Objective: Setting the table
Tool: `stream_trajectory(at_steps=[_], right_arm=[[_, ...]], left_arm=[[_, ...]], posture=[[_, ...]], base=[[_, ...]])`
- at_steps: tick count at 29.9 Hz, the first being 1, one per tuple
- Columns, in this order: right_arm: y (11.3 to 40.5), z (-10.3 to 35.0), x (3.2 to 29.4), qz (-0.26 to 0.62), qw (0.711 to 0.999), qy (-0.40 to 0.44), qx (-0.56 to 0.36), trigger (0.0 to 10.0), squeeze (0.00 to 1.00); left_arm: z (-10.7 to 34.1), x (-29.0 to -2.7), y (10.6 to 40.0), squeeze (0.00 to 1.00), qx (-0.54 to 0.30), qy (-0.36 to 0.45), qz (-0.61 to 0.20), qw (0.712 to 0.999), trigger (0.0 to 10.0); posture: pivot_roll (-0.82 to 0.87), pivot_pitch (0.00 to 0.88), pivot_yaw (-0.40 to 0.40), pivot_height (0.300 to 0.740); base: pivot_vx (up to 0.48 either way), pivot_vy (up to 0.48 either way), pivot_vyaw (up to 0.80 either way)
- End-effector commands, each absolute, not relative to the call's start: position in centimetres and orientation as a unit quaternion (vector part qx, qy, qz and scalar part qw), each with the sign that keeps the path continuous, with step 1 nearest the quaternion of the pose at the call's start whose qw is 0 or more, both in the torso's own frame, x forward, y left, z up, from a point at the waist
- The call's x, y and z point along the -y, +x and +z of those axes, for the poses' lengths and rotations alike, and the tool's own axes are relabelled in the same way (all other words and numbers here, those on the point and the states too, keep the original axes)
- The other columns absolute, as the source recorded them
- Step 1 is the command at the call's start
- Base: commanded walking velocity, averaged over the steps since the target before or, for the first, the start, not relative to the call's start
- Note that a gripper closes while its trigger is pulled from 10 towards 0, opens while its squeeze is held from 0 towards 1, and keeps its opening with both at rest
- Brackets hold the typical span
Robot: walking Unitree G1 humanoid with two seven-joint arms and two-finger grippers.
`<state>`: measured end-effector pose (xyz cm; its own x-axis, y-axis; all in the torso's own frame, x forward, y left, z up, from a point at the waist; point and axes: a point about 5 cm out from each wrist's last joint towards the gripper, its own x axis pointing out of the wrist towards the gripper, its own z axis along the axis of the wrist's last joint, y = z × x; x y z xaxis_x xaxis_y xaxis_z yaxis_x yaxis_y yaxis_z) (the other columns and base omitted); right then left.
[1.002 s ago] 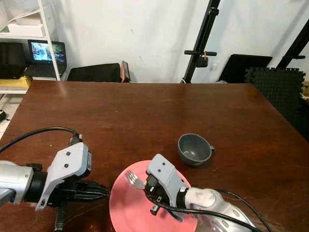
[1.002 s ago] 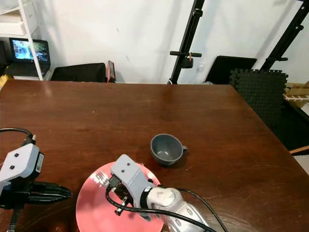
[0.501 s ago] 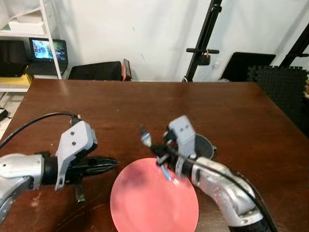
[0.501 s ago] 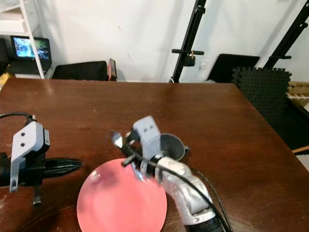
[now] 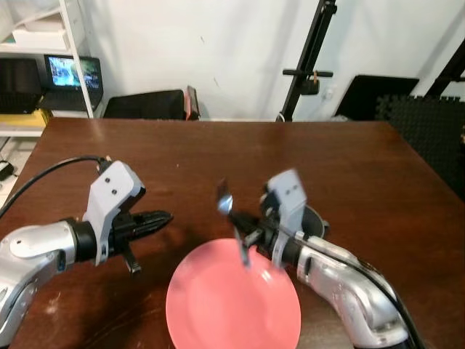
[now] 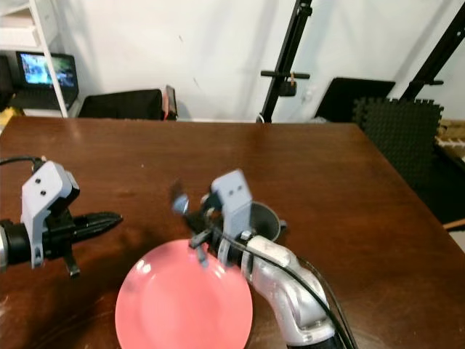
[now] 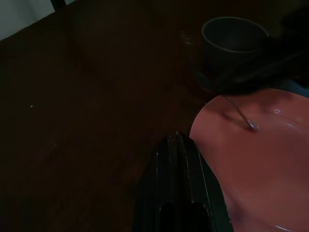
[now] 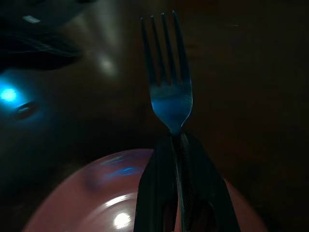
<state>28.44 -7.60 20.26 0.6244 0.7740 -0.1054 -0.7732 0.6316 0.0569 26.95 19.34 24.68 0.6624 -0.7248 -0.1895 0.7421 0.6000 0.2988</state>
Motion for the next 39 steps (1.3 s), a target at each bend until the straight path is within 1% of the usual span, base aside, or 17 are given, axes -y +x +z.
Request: stream_trajectory(at_steps=[1, 2, 5, 7, 11, 12, 13, 14, 18, 19, 23, 24, 27, 31, 34, 38, 39], right_arm=[[26.8, 20.6, 7.4, 0.468, 0.881, -0.001, -0.071, 10.0, 0.0], [26.8, 20.6, 7.4, 0.468, 0.881, -0.001, -0.071, 10.0, 0.0], [25.7, 19.6, 7.8, 0.49, 0.862, -0.041, -0.12, 10.0, 0.0], [25.5, 18.8, 7.9, 0.487, 0.859, -0.056, -0.148, 10.0, 0.0], [24.6, 16.9, 7.5, 0.508, 0.835, -0.081, -0.194, 10.0, 0.0], [24.4, 16.6, 7.4, 0.511, 0.832, -0.086, -0.196, 10.0, 0.15], [24.3, 15.9, 7.2, 0.513, 0.828, -0.099, -0.203, 10.0, 0.96], [24.4, 15.6, 7.1, 0.507, 0.831, -0.098, -0.205, 10.0, 1.0], [25.0, 15.1, 6.9, 0.49, 0.841, -0.103, -0.206, 10.0, 1.0], [25.5, 15.1, 7.0, 0.474, 0.851, -0.102, -0.204, 10.0, 1.0], [25.7, 15.4, 7.2, 0.471, 0.851, -0.108, -0.203, 10.0, 1.0], [25.6, 15.6, 7.4, 0.474, 0.849, -0.119, -0.203, 10.0, 0.0], [25.5, 15.7, 7.8, 0.475, 0.845, -0.146, -0.199, 10.0, 0.0], [25.3, 15.1, 7.9, 0.477, 0.841, -0.149, -0.206, 10.0, 0.0], [24.5, 15.0, 7.3, 0.501, 0.83, -0.136, -0.201, 10.0, 0.0], [24.6, 15.1, 6.9, 0.498, 0.836, -0.138, -0.185, 10.0, 0.0], [24.7, 15.2, 6.8, 0.496, 0.838, -0.139, -0.18, 10.0, 0.03]], left_arm=[[24.1, -19.3, 26.8, 0.0, -0.037, 0.175, -0.411, 0.894, 10.0], [24.1, -19.3, 26.8, 0.0, -0.037, 0.175, -0.411, 0.894, 10.0], [23.8, -19.0, 26.7, 0.0, -0.041, 0.174, -0.416, 0.892, 10.0], [23.6, -18.9, 26.7, 0.0, -0.041, 0.175, -0.417, 0.891, 10.0], [23.5, -18.7, 26.8, 0.0, -0.04, 0.177, -0.418, 0.89, 10.0], [23.5, -18.6, 26.8, 0.0, -0.04, 0.177, -0.418, 0.89, 10.0], [23.4, -18.6, 26.8, 0.0, -0.041, 0.178, -0.418, 0.89, 10.0], [23.4, -18.5, 26.8, 0.0, -0.041, 0.177, -0.418, 0.89, 10.0], [23.3, -18.4, 26.8, 0.0, -0.04, 0.177, -0.417, 0.891, 10.0], [23.3, -18.4, 26.8, 0.0, -0.04, 0.176, -0.417, 0.891, 10.0], [23.3, -18.4, 26.8, 0.0, -0.04, 0.176, -0.416, 0.891, 10.0], [23.3, -18.4, 26.8, 0.0, -0.04, 0.176, -0.416, 0.891, 10.0], [23.3, -18.3, 26.7, 0.0, -0.04, 0.174, -0.417, 0.891, 10.0], [23.2, -18.2, 26.8, 0.0, -0.041, 0.173, -0.418, 0.891, 10.0], [23.3, -18.2, 26.8, 0.0, -0.041, 0.174, -0.419, 0.89, 10.0], [23.3, -18.2, 26.9, 0.0, -0.04, 0.175, -0.417, 0.891, 10.0], [23.3, -18.2, 26.9, 0.0, -0.04, 0.174, -0.417, 0.891, 10.0]], posture=[[0.06, 0.16, -0.026, 0.74], [0.06, 0.16, -0.026, 0.74], [0.04, 0.159, -0.031, 0.74], [0.04, 0.155, -0.032, 0.74], [0.04, 0.149, -0.037, 0.74], [0.04, 0.148, -0.036, 0.74], [0.04, 0.147, -0.037, 0.74], [0.04, 0.147, -0.037, 0.74], [0.04, 0.146, -0.04, 0.74], [0.04, 0.145, -0.041, 0.74], [0.04, 0.147, -0.043, 0.74], [0.04, 0.147, -0.043, 0.74], [0.03, 0.15, -0.045, 0.74], [0.03, 0.15, -0.045, 0.74], [0.04, 0.157, -0.042, 0.74], [0.04, 0.157, -0.042, 0.74], [0.04, 0.157, -0.042, 0.74]], base=[[0.0, 0.0, 0.0], [0.0, 0.0, 0.0], [0.0, 0.0, 0.0], [0.0, 0.0, 0.0], [0.0, 0.0, 0.0], [0.0, 0.0, 0.0], [0.0, 0.0, 0.0], [0.0, 0.0, 0.0], [0.0, 0.0, 0.0], [0.0, 0.0, 0.0], [0.0, 0.0, 0.0], [0.0, 0.0, 0.0], [0.0, 0.0, 0.0], [0.0, 0.0, 0.0], [0.0, 0.0, 0.0], [0.0, 0.0, 0.0], [0.0, 0.0, 0.0]])
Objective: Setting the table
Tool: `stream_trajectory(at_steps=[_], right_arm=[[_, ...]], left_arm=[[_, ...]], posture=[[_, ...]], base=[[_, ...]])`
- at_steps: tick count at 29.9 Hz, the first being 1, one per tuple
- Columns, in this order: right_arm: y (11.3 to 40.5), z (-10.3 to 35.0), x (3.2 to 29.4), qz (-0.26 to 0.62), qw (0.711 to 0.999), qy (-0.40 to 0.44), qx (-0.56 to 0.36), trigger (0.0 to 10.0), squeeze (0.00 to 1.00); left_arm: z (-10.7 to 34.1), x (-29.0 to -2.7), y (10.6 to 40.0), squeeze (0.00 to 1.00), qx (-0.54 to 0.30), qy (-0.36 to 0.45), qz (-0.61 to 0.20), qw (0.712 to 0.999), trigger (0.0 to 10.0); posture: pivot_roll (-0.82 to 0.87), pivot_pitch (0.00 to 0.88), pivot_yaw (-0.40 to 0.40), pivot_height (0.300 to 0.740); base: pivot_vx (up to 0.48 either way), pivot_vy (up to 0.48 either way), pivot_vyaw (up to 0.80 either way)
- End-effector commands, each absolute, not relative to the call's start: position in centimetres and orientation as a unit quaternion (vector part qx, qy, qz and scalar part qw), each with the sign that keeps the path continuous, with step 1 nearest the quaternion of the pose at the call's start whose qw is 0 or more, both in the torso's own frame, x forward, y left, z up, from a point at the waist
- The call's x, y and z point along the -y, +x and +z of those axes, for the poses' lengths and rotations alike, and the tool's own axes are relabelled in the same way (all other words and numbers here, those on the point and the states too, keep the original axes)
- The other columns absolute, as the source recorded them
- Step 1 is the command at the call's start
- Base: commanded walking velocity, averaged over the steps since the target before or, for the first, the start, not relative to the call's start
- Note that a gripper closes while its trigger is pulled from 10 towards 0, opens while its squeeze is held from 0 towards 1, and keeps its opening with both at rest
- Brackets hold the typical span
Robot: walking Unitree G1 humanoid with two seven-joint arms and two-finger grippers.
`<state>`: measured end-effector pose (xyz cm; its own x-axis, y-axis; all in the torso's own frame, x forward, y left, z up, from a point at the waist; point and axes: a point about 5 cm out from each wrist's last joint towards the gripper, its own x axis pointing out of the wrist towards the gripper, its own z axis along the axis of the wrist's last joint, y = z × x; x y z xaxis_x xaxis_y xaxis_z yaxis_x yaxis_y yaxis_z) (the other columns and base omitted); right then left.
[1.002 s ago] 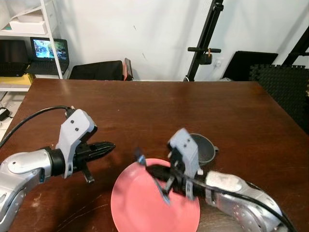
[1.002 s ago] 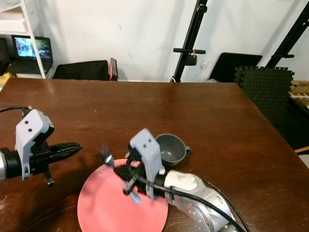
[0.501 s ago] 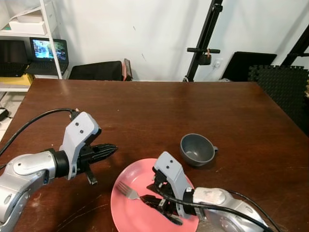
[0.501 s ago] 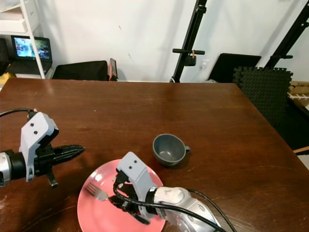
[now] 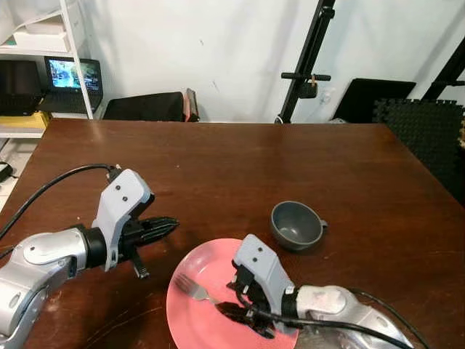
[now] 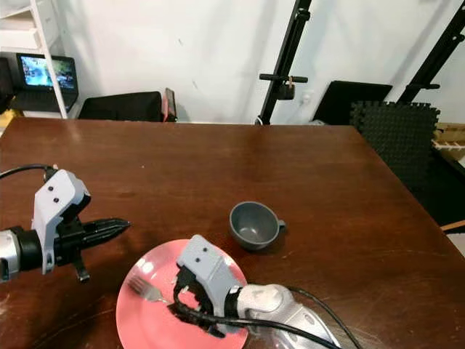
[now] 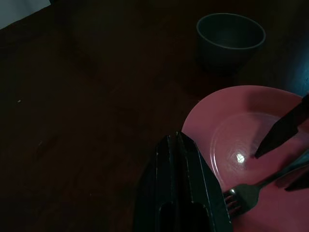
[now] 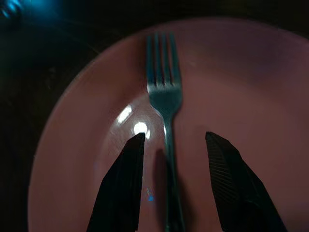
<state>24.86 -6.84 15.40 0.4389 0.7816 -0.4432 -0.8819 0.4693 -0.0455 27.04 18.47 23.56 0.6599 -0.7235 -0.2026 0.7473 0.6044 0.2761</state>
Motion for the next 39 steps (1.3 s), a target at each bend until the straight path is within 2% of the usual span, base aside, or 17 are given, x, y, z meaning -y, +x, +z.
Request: stream_trajectory(at_steps=[1, 8, 9, 16, 22, 24, 26, 27, 28, 30, 31, 39], right_arm=[[24.9, 15.5, 6.5, 0.498, 0.839, -0.147, -0.162, 10.0, 1.0], [25.4, 15.4, 6.2, 0.487, 0.845, -0.161, -0.154, 10.0, 1.0], [25.3, 15.3, 6.2, 0.49, 0.841, -0.168, -0.154, 10.0, 0.0], [24.1, 13.9, 6.2, 0.522, 0.81, -0.213, -0.159, 10.0, 0.0], [24.1, 12.9, 6.6, 0.518, 0.807, -0.212, -0.188, 10.0, 0.0], [24.2, 12.6, 6.8, 0.512, 0.809, -0.207, -0.2, 9.4, 0.0], [24.3, 12.6, 6.9, 0.51, 0.81, -0.207, -0.203, 9.4, 0.0], [24.5, 12.5, 6.9, 0.506, 0.812, -0.204, -0.206, 9.7, 0.0], [24.6, 12.4, 7.0, 0.503, 0.814, -0.203, -0.21, 4.8, 0.0], [24.7, 12.2, 7.1, 0.497, 0.816, -0.2, -0.216, 4.8, 0.0], [24.9, 12.1, 7.3, 0.492, 0.819, -0.195, -0.221, 0.0, 0.0], [24.9, 12.2, 7.2, 0.493, 0.82, -0.203, -0.21, 0.0, 0.0]], left_arm=[[23.3, -18.1, 26.9, 0.0, -0.04, 0.174, -0.417, 0.891, 10.0], [23.3, -18.0, 26.9, 0.0, -0.039, 0.173, -0.417, 0.891, 10.0], [23.3, -18.0, 26.9, 0.0, -0.039, 0.173, -0.417, 0.891, 10.0], [23.4, -18.0, 26.9, 0.0, -0.039, 0.173, -0.417, 0.891, 10.0], [23.4, -17.9, 26.9, 0.0, -0.038, 0.172, -0.418, 0.891, 10.0], [23.4, -17.9, 26.9, 0.0, -0.038, 0.172, -0.418, 0.891, 10.0], [23.4, -17.9, 26.9, 0.0, -0.038, 0.172, -0.418, 0.891, 10.0], [23.4, -17.9, 26.9, 0.0, -0.038, 0.172, -0.418, 0.891, 10.0], [23.4, -17.9, 26.9, 0.0, -0.038, 0.172, -0.417, 0.892, 10.0], [23.4, -17.9, 26.9, 0.0, -0.038, 0.171, -0.417, 0.892, 10.0], [23.3, -17.9, 26.9, 0.0, -0.038, 0.171, -0.417, 0.892, 10.0], [23.4, -17.9, 26.9, 0.0, -0.037, 0.17, -0.417, 0.892, 10.0]], posture=[[0.04, 0.158, -0.042, 0.74], [0.04, 0.159, -0.042, 0.74], [0.04, 0.16, -0.043, 0.74], [0.04, 0.164, -0.041, 0.74], [0.04, 0.166, -0.043, 0.74], [0.04, 0.166, -0.043, 0.74], [0.04, 0.166, -0.043, 0.74], [0.04, 0.166, -0.044, 0.74], [0.04, 0.166, -0.044, 0.74], [0.04, 0.166, -0.044, 0.74], [0.04, 0.165, -0.045, 0.74], [0.04, 0.167, -0.042, 0.74]], base=[[0.0, 0.0, 0.0], [0.0, 0.0, 0.0], [0.0, 0.0, 0.0], [0.0, 0.0, 0.0], [0.0, 0.0, 0.0], [0.0, 0.0, 0.0], [0.0, 0.0, 0.0], [0.0, 0.0, 0.0], [0.0, 0.0, 0.0], [0.0, 0.0, 0.0], [0.0, 0.0, 0.0], [0.0, 0.0, 0.0]])
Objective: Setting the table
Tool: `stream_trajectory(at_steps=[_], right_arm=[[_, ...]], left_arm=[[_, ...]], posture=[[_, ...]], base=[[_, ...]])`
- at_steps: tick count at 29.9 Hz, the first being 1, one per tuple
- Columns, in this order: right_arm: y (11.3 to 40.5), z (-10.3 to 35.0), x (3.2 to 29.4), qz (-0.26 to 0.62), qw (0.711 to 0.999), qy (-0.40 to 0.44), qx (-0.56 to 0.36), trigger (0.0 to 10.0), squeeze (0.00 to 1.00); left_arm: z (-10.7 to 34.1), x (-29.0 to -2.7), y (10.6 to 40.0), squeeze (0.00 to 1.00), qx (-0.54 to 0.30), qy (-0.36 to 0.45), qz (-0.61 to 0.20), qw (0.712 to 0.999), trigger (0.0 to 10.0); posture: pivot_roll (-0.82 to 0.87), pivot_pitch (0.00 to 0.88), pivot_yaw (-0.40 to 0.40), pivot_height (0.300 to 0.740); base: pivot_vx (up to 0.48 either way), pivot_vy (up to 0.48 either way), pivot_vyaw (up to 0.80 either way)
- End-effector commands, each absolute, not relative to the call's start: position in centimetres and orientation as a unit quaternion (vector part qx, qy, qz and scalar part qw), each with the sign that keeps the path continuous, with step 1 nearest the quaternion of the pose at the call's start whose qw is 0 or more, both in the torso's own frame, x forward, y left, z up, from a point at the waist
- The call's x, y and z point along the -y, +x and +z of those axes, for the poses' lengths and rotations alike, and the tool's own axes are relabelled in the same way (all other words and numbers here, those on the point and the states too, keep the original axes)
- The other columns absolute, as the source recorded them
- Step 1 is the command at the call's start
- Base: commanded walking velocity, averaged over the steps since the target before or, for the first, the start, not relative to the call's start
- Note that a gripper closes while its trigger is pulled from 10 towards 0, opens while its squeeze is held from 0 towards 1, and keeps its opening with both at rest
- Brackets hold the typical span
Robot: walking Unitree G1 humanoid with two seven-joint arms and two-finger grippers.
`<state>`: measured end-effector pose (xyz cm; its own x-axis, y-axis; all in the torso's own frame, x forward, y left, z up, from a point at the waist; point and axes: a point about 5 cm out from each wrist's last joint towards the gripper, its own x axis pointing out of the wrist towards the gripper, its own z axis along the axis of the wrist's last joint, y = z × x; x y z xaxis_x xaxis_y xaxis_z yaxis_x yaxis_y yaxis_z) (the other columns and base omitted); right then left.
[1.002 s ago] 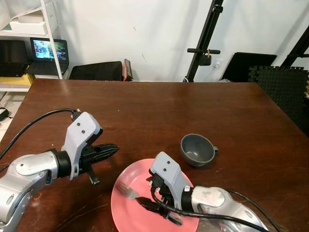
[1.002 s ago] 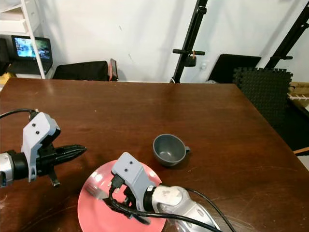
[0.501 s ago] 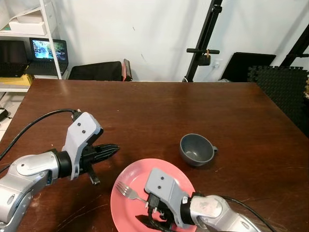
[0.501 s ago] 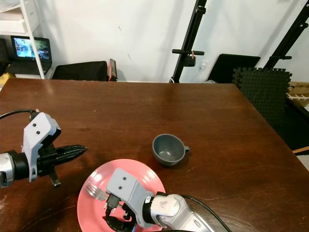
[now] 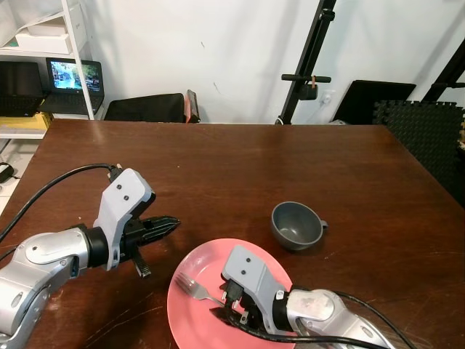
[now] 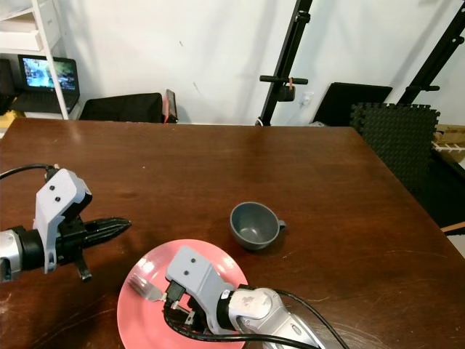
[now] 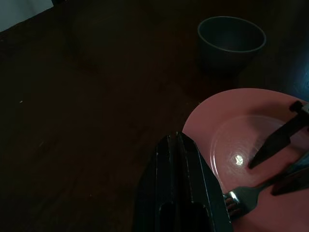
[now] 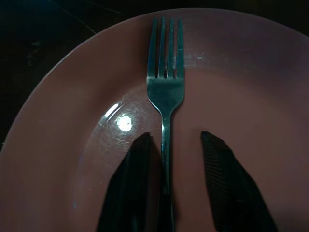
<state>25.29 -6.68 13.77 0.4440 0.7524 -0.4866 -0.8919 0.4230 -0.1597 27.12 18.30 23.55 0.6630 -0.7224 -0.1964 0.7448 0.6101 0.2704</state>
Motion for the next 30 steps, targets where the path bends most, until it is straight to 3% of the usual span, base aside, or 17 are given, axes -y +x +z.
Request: stream_trajectory(at_steps=[1, 13, 17, 18, 20, 21, 22, 23, 26, 27, 30], right_arm=[[24.9, 12.2, 7.2, 0.492, 0.821, -0.203, -0.208, 0.0, 0.0], [24.7, 11.8, 7.3, 0.497, 0.813, -0.226, -0.204, 0.0, 0.0], [25.3, 12.3, 7.3, 0.482, 0.83, -0.197, -0.201, 0.0, 0.0], [26.2, 13.0, 7.3, 0.463, 0.85, -0.171, -0.185, 0.0, 0.0], [26.8, 13.6, 7.3, 0.45, 0.864, -0.149, -0.17, 0.0, 0.0], [28.0, 15.3, 7.3, 0.426, 0.889, -0.103, -0.132, 0.0, 0.0], [28.0, 15.3, 7.3, 0.426, 0.889, -0.103, -0.132, 0.0, 0.0], [29.7, 17.4, 7.8, 0.374, 0.922, -0.052, -0.079, 10.0, 0.0], [30.7, 18.7, 8.4, 0.337, 0.94, -0.024, -0.046, 10.0, 0.0], [31.8, 20.9, 9.8, 0.288, 0.957, 0.036, -0.001, 10.0, 0.0], [32.4, 22.7, 11.5, 0.241, 0.965, 0.088, 0.05, 10.0, 0.0]], left_arm=[[23.4, -17.9, 27.0, 0.0, -0.037, 0.17, -0.418, 0.892, 10.0], [23.4, -17.9, 27.0, 0.0, -0.036, 0.17, -0.418, 0.892, 10.0], [23.4, -17.9, 27.1, 0.0, -0.034, 0.17, -0.418, 0.892, 10.0], [23.4, -17.8, 27.3, 0.0, -0.032, 0.17, -0.414, 0.894, 10.0], [23.4, -17.8, 27.4, 0.0, -0.03, 0.169, -0.41, 0.896, 10.0], [23.4, -17.9, 27.7, 0.0, -0.024, 0.166, -0.395, 0.903, 10.0], [23.4, -17.9, 27.7, 0.0, -0.024, 0.166, -0.395, 0.903, 10.0], [23.5, -17.9, 28.3, 0.0, -0.018, 0.154, -0.366, 0.918, 10.0], [23.5, -17.9, 28.7, 0.0, -0.011, 0.142, -0.346, 0.927, 10.0], [23.6, -17.7, 29.5, 0.0, -0.004, 0.107, -0.31, 0.945, 10.0], [23.6, -17.6, 30.3, 0.0, 0.001, 0.072, -0.272, 0.96, 10.0]], posture=[[0.04, 0.167, -0.042, 0.74], [0.04, 0.163, -0.04, 0.74], [0.04, 0.16, -0.04, 0.74], [0.04, 0.16, -0.04, 0.74], [0.04, 0.154, -0.038, 0.74], [0.04, 0.151, -0.037, 0.74], [0.04, 0.151, -0.037, 0.74], [0.04, 0.148, -0.035, 0.74], [0.04, 0.144, -0.031, 0.74], [0.04, 0.141, -0.024, 0.74], [0.04, 0.137, -0.012, 0.74]], base=[[0.0, 0.0, 0.0], [0.0, 0.0, 0.0], [0.0, 0.0, 0.0], [0.0, 0.0, 0.0], [0.0, 0.0, 0.0], [0.0, 0.0, 0.0], [0.0, 0.0, 0.0], [0.0, 0.0, 0.0], [0.0, 0.0, 0.0], [0.0, 0.0, 0.0], [0.0, 0.0, 0.0]])
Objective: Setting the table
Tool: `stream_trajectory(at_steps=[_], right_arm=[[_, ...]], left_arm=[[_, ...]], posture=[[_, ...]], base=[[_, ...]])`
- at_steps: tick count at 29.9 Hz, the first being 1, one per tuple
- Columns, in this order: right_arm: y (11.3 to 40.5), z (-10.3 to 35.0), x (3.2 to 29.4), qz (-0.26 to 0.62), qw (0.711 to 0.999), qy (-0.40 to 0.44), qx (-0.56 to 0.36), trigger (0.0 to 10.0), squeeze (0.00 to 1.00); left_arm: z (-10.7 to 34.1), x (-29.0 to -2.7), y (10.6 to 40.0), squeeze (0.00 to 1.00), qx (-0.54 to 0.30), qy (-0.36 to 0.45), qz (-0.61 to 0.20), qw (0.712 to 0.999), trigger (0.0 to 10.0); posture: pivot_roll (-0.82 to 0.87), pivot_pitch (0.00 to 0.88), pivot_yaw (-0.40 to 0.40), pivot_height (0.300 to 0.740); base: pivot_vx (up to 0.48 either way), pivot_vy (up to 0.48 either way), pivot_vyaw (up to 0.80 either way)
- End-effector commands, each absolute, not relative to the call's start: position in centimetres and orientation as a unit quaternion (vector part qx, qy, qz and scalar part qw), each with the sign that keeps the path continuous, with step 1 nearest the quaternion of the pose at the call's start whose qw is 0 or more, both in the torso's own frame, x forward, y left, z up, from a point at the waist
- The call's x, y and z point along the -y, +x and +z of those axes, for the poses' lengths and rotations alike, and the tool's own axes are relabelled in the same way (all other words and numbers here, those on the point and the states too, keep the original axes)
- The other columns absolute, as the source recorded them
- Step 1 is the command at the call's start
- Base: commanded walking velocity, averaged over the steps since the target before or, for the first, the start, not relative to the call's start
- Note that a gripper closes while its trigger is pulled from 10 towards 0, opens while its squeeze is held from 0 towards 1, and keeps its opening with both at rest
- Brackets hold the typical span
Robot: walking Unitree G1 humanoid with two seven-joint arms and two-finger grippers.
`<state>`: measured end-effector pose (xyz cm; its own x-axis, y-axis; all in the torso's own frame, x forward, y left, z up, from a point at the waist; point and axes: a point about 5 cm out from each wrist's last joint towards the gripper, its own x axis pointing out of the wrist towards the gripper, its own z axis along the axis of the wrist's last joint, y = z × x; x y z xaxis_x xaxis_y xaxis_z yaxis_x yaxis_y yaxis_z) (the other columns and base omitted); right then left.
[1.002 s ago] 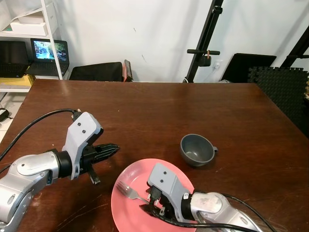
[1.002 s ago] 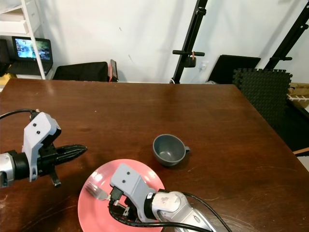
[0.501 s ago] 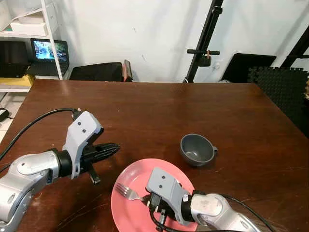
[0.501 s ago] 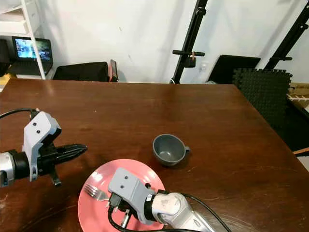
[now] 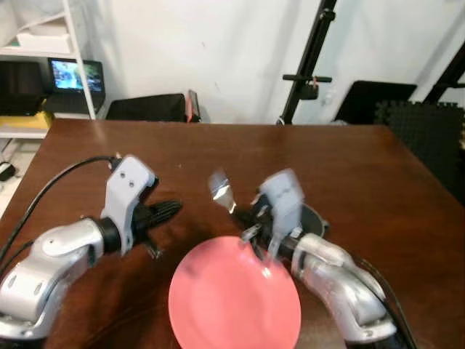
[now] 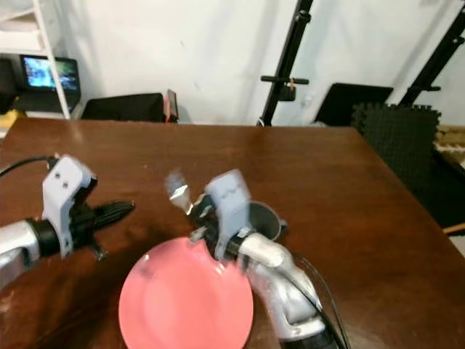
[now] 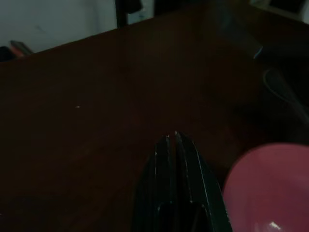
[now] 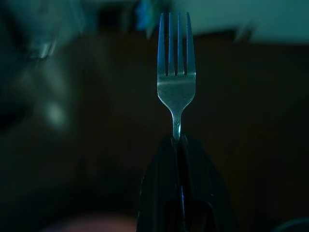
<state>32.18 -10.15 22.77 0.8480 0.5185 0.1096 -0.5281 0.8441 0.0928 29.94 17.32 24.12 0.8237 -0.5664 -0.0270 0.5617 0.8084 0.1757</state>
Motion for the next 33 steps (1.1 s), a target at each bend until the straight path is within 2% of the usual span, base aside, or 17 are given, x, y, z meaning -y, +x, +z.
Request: stream_trajectory(at_steps=[1, 4, 10, 17, 33], right_arm=[[32.5, 23.0, 11.9, 0.228, 0.967, 0.097, 0.056, 10.0, 0.0], [33.1, 23.5, 13.3, 0.179, 0.974, 0.12, 0.075, 10.0, 0.0], [34.0, 23.5, 14.1, 0.123, 0.979, 0.143, 0.081, 10.0, 0.0], [34.5, 23.8, 15.3, 0.074, 0.981, 0.159, 0.088, 10.0, 0.0], [34.9, 24.0, 15.5, 0.054, 0.98, 0.169, 0.093, 10.0, 0.0]], left_arm=[[23.6, -17.6, 30.5, 0.0, 0.0, 0.062, -0.262, 0.963, 10.0], [23.1, -17.4, 31.1, 0.0, -0.004, 0.054, -0.233, 0.971, 10.0], [22.8, -16.8, 31.7, 0.0, -0.012, 0.032, -0.199, 0.979, 10.0], [22.3, -16.5, 32.0, 0.0, -0.016, 0.048, -0.164, 0.985, 10.0], [22.5, -16.3, 32.4, 0.0, -0.012, 0.051, -0.139, 0.989, 10.0]], posture=[[0.04, 0.137, -0.012, 0.74], [0.03, 0.133, -0.001, 0.74], [0.03, 0.133, 0.008, 0.74], [0.03, 0.139, 0.014, 0.74], [0.03, 0.148, 0.018, 0.74]], base=[[0.0, 0.0, 0.0], [0.0, 0.0, 0.0], [0.0, 0.0, 0.0], [0.0, 0.0, 0.0], [-0.03, 0.0, 0.0]])
